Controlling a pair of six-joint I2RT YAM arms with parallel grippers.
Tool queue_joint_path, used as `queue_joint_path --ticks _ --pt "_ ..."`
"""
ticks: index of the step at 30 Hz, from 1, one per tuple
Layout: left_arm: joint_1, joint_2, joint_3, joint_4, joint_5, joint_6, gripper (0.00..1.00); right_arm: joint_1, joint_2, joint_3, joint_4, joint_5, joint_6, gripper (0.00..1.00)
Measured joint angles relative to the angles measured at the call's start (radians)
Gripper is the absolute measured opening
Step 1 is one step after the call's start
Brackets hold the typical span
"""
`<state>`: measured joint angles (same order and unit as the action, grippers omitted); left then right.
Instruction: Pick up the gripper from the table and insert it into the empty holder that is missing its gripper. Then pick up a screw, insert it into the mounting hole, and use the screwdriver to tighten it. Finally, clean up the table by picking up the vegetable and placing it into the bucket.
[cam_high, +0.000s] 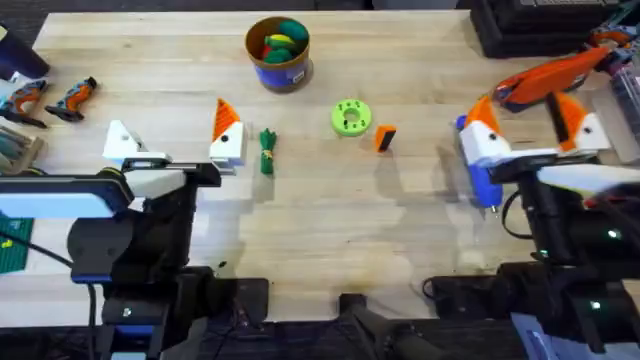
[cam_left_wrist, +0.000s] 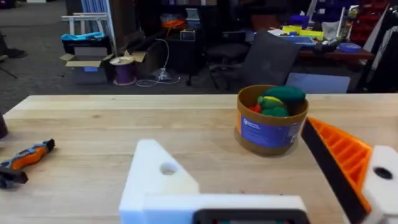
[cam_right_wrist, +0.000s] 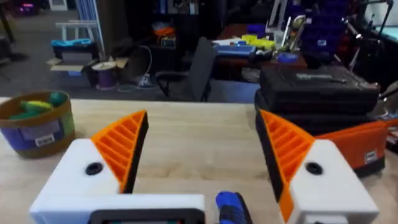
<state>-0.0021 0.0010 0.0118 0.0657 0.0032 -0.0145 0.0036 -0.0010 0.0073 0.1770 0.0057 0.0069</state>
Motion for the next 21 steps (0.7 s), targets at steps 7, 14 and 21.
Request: queue_joint_path --ticks 7,14,21 --pt "0.0 0.001 0.148 -0.174 -0.007 0.0 0.985 0.0 0.001 0.172 -0.12 -0.001 0.001 0.99" --pt "0.0 0.219 0.549 -0.516 -0.035 0.0 0.985 0.0 0.19 0.606 -0.55 -0.004 0.001 0.99" --pt "0.0 0.542 0.84 -0.853 -0.034 -0.001 0.985 0.0 0.519 0.878 -0.893 -0.004 0.001 0.991"
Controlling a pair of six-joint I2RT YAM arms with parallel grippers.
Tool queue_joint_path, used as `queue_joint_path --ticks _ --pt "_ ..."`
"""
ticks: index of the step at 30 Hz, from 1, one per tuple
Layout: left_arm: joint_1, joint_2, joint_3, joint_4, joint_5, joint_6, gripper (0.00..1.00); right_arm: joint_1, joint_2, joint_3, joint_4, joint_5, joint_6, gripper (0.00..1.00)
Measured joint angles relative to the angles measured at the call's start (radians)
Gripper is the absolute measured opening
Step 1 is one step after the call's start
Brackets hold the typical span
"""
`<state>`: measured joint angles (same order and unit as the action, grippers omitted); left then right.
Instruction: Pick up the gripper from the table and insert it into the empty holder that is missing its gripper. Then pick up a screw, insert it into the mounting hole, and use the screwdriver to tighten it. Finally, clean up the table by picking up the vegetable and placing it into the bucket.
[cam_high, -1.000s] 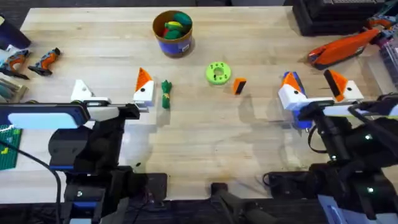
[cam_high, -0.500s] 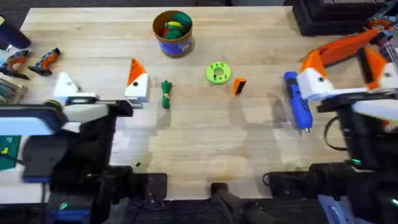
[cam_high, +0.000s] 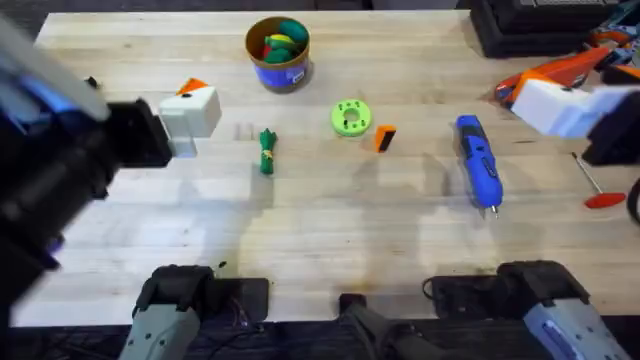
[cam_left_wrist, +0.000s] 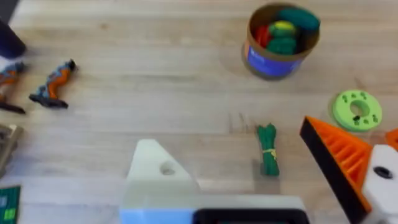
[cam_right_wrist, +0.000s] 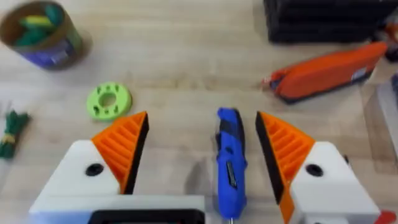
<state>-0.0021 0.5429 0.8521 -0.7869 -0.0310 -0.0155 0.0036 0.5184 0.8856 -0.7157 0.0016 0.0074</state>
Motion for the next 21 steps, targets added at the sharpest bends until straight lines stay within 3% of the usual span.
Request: queue_joint_path --ticks 8,15,21 --pt "0.0 0.325 0.239 -0.236 0.0 -0.063 0.985 0.0 0.355 0.237 -0.313 0.0 0.0 0.99" --pt "0.0 0.533 0.262 -0.302 0.0 -0.087 0.985 0.0 0.547 0.262 -0.443 0.0 0.0 0.99" --pt "0.0 0.59 0.262 -0.303 0.004 -0.09 0.986 0.0 0.557 0.262 -0.443 0.0 0.0 0.99"
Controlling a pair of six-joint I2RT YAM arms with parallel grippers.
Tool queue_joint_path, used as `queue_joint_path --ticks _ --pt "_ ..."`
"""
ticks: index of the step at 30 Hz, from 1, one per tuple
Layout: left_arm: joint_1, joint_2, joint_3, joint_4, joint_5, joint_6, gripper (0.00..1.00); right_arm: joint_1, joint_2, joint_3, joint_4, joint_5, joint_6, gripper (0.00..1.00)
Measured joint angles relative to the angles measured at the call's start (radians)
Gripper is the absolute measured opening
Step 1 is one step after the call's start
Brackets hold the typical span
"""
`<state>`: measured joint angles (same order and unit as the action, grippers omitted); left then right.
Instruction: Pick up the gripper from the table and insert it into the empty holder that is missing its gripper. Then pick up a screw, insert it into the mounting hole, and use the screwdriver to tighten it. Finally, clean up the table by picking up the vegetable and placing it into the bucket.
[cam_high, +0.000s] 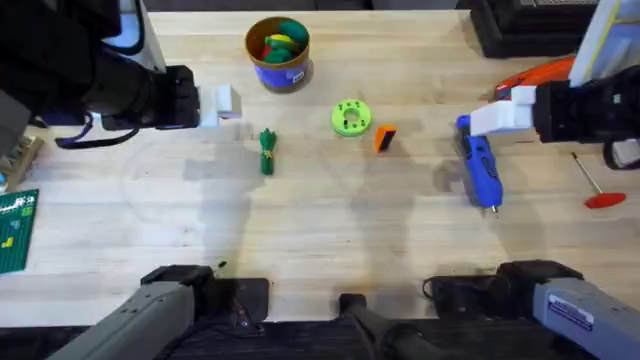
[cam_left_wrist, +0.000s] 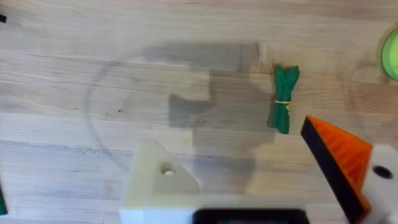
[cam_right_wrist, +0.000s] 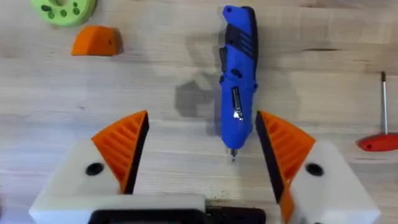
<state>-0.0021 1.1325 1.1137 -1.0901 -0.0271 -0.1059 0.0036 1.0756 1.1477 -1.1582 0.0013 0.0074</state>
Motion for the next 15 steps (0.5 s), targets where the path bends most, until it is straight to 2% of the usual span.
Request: queue_joint_path --ticks 7,10,15 --pt "-0.015 0.045 0.0 -0.035 0.016 -0.003 0.986 0.0 0.0 0.001 0.009 0.0 0.0 0.99" --pt "-0.057 0.045 0.0 -0.059 0.014 -0.024 0.985 0.0 0.0 0.001 0.008 0.0 0.0 0.99" --pt "-0.169 0.046 0.0 -0.069 0.012 -0.11 0.985 0.0 0.0 0.001 0.006 0.0 0.0 0.99"
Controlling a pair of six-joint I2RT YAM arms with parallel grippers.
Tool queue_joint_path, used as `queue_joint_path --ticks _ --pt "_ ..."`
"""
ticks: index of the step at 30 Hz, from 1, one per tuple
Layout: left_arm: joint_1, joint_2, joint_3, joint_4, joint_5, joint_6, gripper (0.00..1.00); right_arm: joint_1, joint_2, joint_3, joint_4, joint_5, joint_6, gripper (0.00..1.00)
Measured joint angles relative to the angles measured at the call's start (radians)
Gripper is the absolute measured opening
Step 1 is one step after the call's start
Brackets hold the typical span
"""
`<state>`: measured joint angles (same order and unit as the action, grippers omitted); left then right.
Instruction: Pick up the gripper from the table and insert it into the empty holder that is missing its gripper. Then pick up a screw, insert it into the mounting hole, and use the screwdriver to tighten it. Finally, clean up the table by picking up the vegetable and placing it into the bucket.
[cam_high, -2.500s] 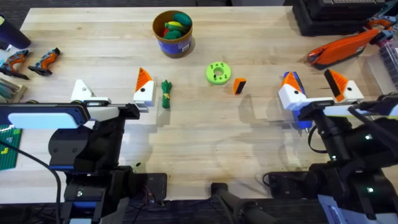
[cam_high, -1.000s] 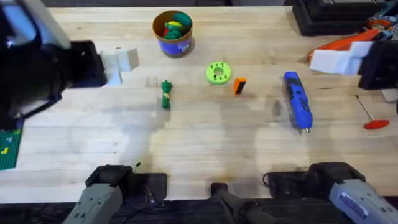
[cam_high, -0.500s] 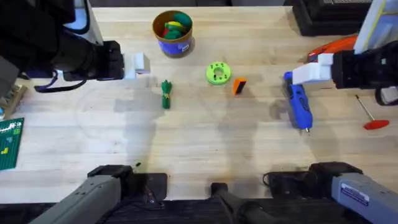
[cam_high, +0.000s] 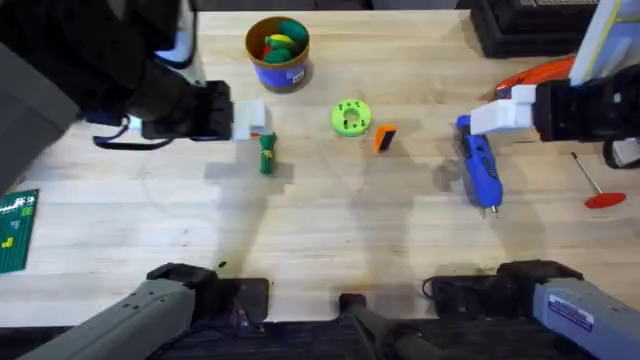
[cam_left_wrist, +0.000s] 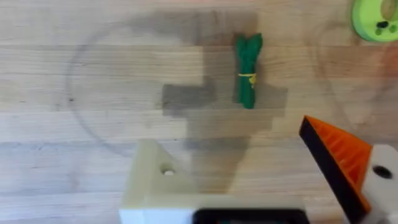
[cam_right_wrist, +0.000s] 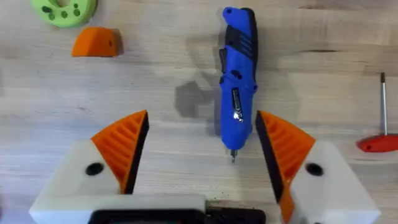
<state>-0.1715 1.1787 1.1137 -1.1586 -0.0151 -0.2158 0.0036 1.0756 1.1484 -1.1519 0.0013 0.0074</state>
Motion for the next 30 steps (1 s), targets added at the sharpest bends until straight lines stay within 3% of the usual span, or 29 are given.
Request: queue_joint_path --ticks 5,12,21,30 --pt "-0.063 0.045 0.002 0.01 0.001 -0.051 0.985 0.0 0.0 0.0 0.001 0.0 0.0 0.99" --pt "-0.065 0.213 0.002 0.029 0.02 -0.069 0.985 0.0 0.0 0.0 0.001 0.0 0.0 0.991" --pt "-0.065 0.378 0.002 0.147 0.021 -0.007 0.985 0.0 0.0 0.0 0.001 0.0 0.0 0.99" --pt "-0.065 0.506 0.002 0.206 0.021 0.0 0.991 0.0 0.0 0.0 0.001 0.0 0.0 0.99"
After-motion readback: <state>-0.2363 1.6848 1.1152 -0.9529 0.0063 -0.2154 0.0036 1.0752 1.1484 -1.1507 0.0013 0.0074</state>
